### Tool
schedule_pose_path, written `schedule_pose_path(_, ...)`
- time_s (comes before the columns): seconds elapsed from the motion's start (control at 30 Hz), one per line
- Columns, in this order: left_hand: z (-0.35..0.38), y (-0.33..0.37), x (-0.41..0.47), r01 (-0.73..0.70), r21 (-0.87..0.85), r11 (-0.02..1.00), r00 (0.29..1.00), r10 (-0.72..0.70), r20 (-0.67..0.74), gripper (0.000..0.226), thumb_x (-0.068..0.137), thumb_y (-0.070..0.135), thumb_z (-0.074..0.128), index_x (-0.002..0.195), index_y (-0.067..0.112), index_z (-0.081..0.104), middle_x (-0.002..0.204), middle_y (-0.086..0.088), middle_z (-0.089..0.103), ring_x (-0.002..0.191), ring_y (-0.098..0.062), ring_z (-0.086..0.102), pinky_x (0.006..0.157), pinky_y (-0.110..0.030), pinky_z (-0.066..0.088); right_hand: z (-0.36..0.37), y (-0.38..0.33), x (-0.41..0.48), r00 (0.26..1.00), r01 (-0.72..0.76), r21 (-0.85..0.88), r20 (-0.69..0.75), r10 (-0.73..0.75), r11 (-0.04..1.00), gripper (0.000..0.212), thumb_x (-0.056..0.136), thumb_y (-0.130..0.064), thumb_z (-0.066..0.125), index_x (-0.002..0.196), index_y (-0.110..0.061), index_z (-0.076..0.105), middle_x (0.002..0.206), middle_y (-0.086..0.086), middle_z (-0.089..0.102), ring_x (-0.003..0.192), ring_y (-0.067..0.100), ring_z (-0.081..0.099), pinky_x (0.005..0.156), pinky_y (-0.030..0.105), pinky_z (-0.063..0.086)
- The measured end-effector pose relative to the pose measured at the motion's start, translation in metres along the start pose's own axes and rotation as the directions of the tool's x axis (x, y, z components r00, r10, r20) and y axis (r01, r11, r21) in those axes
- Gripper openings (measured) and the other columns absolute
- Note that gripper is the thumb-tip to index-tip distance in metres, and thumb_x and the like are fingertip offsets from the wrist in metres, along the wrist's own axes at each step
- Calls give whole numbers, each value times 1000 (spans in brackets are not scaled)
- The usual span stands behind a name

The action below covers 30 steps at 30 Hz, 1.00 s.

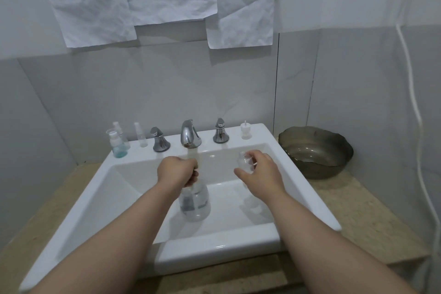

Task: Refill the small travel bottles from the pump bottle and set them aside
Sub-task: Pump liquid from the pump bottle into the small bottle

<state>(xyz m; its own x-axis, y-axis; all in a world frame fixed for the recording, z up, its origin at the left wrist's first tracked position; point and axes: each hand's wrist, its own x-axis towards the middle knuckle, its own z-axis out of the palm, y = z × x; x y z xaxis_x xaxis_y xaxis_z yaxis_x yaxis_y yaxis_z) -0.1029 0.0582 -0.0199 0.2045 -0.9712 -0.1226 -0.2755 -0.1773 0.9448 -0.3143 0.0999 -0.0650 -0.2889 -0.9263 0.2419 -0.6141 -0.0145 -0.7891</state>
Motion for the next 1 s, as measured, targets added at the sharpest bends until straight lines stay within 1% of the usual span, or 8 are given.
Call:
schedule_pose_path(0.1, -14, 6, -3, 188, -232, 954, 982, -178, 63, 13, 95, -1, 60, 84, -9, 62, 64, -21, 67, 43, -24, 63, 43, -25, 57, 0, 1, -1, 999, -12, 20, 49, 11, 1000, 44, 85, -37, 80, 123, -30, 59, 116, -8, 55, 97, 10, 56, 96, 36, 50)
schedule_pose_path(0.27, -45, -9, 5, 183, -259, 948, 983, -175, 53, 22, 102, 5, 59, 91, -13, 64, 64, -19, 70, 44, -21, 68, 43, -24, 57, 4, 3, -1, 989, -31, 25, 146, 27, 999, 43, 85, -39, 80, 121, -33, 57, 114, -9, 64, 103, 16, 63, 92, 40, 54)
schedule_pose_path(0.37, -54, -18, 9, 72, -84, 994, 997, -72, 7, 24, 97, 18, 71, 86, -3, 65, 60, -13, 67, 39, -21, 60, 42, -24, 50, 8, 1, -2, 981, -15, -11, 194, 17, 1000, 43, 84, -42, 79, 119, -34, 55, 109, -12, 65, 104, 15, 64, 91, 41, 56)
schedule_pose_path(0.43, -58, -25, 19, -35, 131, 991, 997, 43, -60, 30, 89, 29, 78, 78, 6, 62, 59, -6, 65, 46, -22, 54, 52, -26, 45, 10, -1, -3, 976, 6, -32, 216, 1, 999, 43, 84, -44, 78, 118, -36, 54, 108, -13, 65, 102, 14, 64, 91, 40, 55)
schedule_pose_path(0.5, -63, -33, 30, -61, 199, 978, 993, 80, -89, 25, 84, 27, 81, 77, 10, 63, 67, -3, 66, 60, -23, 54, 63, -30, 43, 12, -3, -5, 972, 23, -47, 236, -12, 999, 44, 85, -44, 78, 120, -36, 53, 110, -14, 65, 101, 14, 63, 91, 39, 55)
schedule_pose_path(0.63, -58, -53, 32, -73, 73, 995, 997, 71, 26, 14, 94, 27, 73, 91, 15, 68, 89, -7, 67, 83, -25, 58, 75, -32, 43, 15, -4, -7, 960, 58, -68, 276, -38, 996, 47, 87, -43, 78, 125, -34, 53, 111, -14, 64, 103, 14, 62, 92, 36, 52)
schedule_pose_path(0.83, -62, -66, 39, -215, 228, 950, 969, 179, 168, 4, 93, 15, 72, 96, 18, 72, 91, -6, 69, 77, -20, 58, 60, -25, 43, 16, -7, -6, 959, 63, -77, 280, -39, 995, 49, 87, -43, 77, 128, -32, 52, 113, -14, 65, 100, 13, 62, 88, 32, 50)
schedule_pose_path(1.0, -99, -55, 55, -146, 221, 964, 872, 20, 489, 13, 98, 6, 66, 108, 10, 74, 109, -6, 71, 93, -17, 60, 78, -26, 45, 15, -6, -8, 956, 74, -71, 290, -50, 995, 48, 88, -42, 77, 128, -32, 53, 114, -15, 64, 100, 11, 59, 83, 29, 45)
